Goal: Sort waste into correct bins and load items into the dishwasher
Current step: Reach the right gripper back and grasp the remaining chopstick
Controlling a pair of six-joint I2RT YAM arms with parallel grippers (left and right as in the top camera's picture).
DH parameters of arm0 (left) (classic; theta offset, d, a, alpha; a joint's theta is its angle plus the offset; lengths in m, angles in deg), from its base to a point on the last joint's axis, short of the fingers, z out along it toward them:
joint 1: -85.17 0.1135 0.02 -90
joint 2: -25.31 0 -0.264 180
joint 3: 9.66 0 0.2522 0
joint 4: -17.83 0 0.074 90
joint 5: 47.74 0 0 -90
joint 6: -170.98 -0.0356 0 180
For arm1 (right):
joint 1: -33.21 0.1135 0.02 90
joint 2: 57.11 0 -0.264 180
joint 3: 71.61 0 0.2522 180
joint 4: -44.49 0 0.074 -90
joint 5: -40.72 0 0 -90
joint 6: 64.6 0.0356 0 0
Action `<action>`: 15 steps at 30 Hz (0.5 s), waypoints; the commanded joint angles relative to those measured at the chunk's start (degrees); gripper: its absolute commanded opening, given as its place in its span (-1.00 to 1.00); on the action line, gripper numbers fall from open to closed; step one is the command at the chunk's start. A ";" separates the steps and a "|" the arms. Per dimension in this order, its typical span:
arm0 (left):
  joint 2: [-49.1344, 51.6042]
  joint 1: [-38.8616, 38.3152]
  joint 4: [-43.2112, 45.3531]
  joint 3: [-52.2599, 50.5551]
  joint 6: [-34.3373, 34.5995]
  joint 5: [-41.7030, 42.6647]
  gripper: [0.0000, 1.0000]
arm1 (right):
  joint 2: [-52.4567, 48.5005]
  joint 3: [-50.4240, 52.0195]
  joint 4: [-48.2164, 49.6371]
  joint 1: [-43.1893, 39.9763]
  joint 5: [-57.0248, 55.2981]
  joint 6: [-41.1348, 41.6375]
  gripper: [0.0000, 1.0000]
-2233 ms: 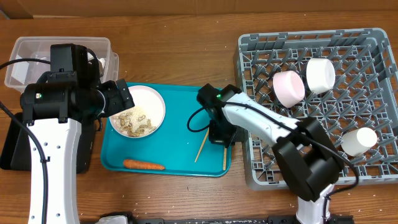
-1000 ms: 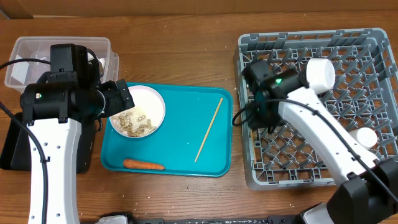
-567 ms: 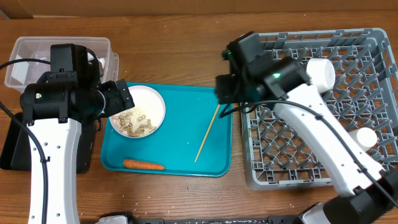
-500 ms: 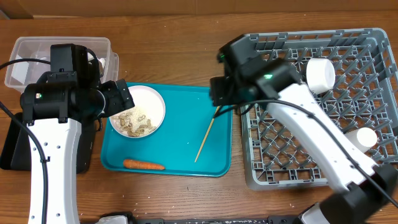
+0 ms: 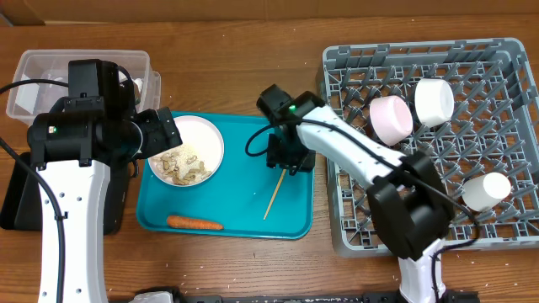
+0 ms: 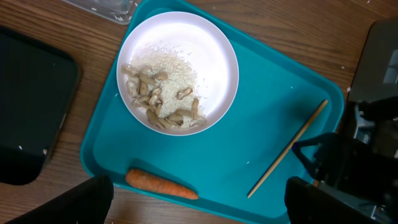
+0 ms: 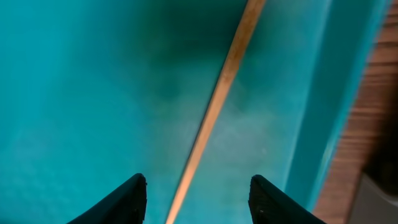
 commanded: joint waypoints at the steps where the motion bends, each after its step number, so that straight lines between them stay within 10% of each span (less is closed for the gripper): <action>1: -0.59 0.24 0.02 1.18 -0.94 -0.13 0.80 | -2.56 0.09 0.92 0.66 -0.66 1.57 0.10; 15: -0.59 0.24 0.02 1.18 -0.92 -0.11 0.80 | -4.57 0.81 0.48 0.79 -0.72 2.10 -0.37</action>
